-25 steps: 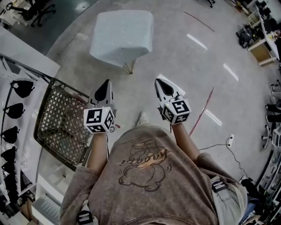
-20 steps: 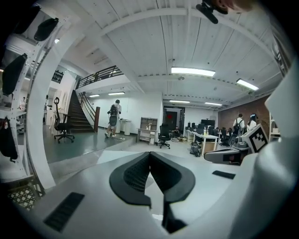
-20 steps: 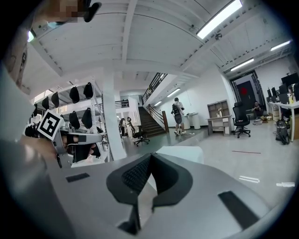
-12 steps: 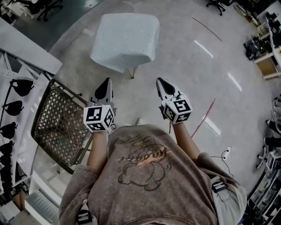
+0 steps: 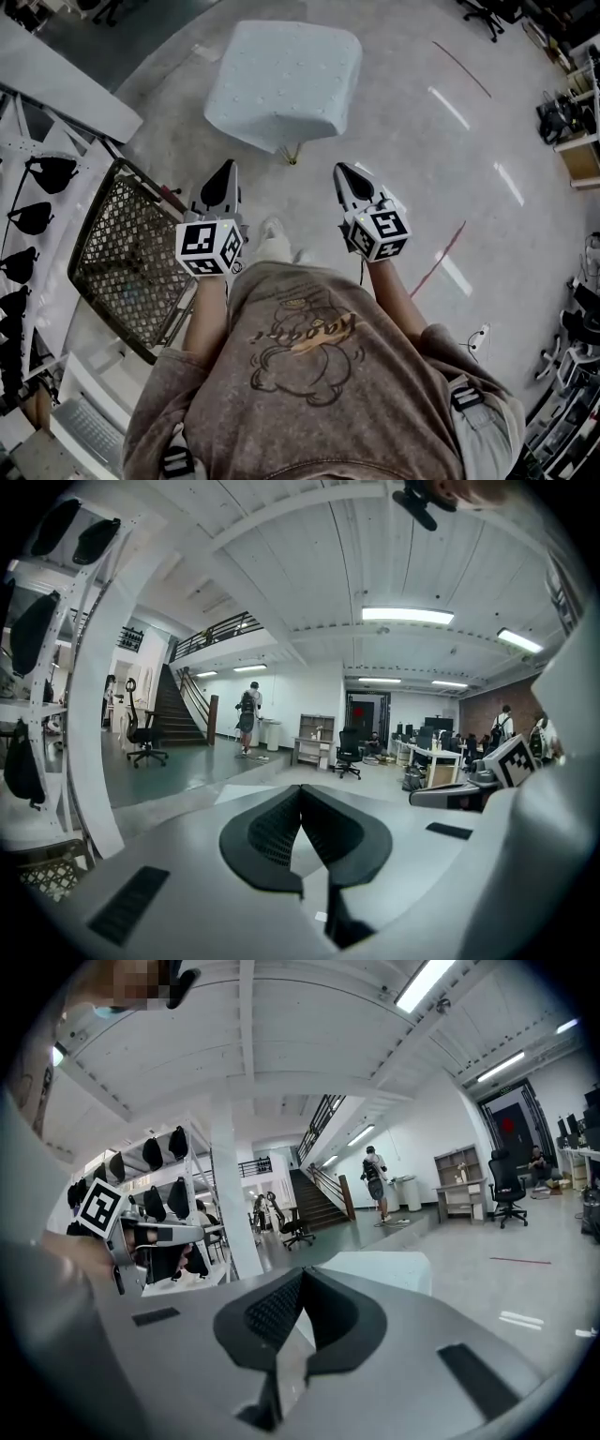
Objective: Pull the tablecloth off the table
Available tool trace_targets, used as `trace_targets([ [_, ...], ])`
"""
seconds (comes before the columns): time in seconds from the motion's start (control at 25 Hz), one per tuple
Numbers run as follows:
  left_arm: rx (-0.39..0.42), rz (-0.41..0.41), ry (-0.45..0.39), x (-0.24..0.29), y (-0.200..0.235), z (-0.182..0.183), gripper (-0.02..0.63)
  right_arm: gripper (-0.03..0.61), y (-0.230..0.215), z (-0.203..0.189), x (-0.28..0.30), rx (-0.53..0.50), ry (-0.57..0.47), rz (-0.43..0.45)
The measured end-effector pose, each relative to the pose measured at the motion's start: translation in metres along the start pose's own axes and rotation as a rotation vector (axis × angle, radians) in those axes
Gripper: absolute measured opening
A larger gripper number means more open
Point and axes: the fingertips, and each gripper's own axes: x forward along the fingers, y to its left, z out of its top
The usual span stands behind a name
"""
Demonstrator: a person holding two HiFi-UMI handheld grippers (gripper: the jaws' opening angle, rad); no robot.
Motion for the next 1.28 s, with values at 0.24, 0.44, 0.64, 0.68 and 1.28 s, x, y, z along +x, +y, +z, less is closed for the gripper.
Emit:
trace_targets([
  [0.24,0.022,-0.030,-0.002,0.032,0.023,0.015,0.018,0.006,-0.001,0.018,0.035,-0.001,-0.013,-0.008],
  [0.44,0.022,-0.053,-0.019,0.058,0.043,0.031,0.018,0.007,-0.003,0.037,0.064,-0.016,-0.031,-0.017],
  [0.64,-0.002,-0.072,-0.043,0.075,0.064,0.044,0.018,0.006,-0.006,0.049,0.092,-0.022,-0.029,-0.024],
  [0.68,0.002,-0.081,-0.047,0.077,0.066,0.046,0.018,0.006,-0.007,0.052,0.097,-0.020,-0.033,-0.026],
  [1.28,-0.030,-0.084,-0.053,0.113,0.068,0.060,0.018,0.006,-0.023,0.081,0.131,-0.044,-0.048,0.043],
])
